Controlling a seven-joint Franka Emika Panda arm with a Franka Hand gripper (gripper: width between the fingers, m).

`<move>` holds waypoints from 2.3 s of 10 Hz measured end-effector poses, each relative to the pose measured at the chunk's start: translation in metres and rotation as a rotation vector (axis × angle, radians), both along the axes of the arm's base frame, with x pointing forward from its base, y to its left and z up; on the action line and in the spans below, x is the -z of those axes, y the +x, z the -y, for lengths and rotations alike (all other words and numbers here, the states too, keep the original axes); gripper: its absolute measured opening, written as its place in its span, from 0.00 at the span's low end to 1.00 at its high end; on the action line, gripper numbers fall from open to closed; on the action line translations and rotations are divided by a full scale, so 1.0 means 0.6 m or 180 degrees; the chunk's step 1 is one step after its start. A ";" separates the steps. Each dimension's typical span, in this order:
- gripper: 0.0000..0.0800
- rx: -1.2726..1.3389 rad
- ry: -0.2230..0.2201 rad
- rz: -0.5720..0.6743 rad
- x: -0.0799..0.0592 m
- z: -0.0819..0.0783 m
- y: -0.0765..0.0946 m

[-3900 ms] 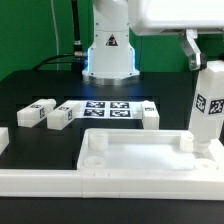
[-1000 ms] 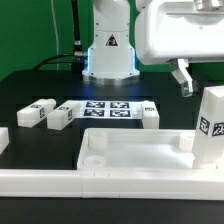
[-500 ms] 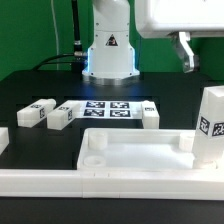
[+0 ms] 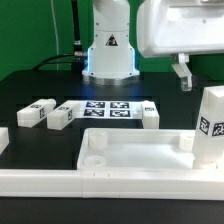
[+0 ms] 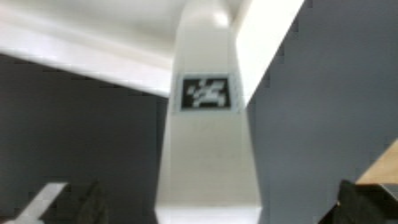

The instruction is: Assemble desk

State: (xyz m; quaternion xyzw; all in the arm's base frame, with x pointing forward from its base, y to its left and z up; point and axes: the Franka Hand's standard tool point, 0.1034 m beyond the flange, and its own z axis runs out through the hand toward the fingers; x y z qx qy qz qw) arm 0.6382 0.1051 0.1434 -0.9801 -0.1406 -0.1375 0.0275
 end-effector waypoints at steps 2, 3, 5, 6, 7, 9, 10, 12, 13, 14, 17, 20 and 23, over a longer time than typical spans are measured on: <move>0.81 -0.0008 -0.0035 -0.0456 0.006 -0.005 0.000; 0.81 -0.0020 -0.0043 -0.0564 0.009 -0.008 0.003; 0.81 -0.0048 -0.0084 -0.1006 0.021 -0.007 -0.006; 0.81 -0.0047 -0.0079 -0.0994 0.024 -0.008 0.002; 0.81 -0.0122 -0.0092 -0.0995 0.027 -0.005 0.002; 0.81 -0.0156 -0.0113 -0.1003 0.036 0.006 0.002; 0.81 -0.0158 -0.0113 -0.0999 0.034 0.007 0.003; 0.67 -0.0161 -0.0114 -0.1002 0.035 0.007 0.002; 0.49 -0.0161 -0.0114 -0.1003 0.035 0.007 0.002; 0.36 -0.0161 -0.0114 -0.1004 0.036 0.007 0.002; 0.36 -0.0134 -0.0110 -0.1005 0.036 0.007 0.002; 0.36 0.0462 0.0021 -0.1058 0.034 0.009 -0.002; 0.36 0.1495 0.0224 -0.1072 0.037 0.011 -0.007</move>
Offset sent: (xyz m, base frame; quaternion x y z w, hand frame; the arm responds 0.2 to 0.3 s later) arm 0.0080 -0.0056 -0.0090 0.0077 -0.1796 -0.0126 0.9836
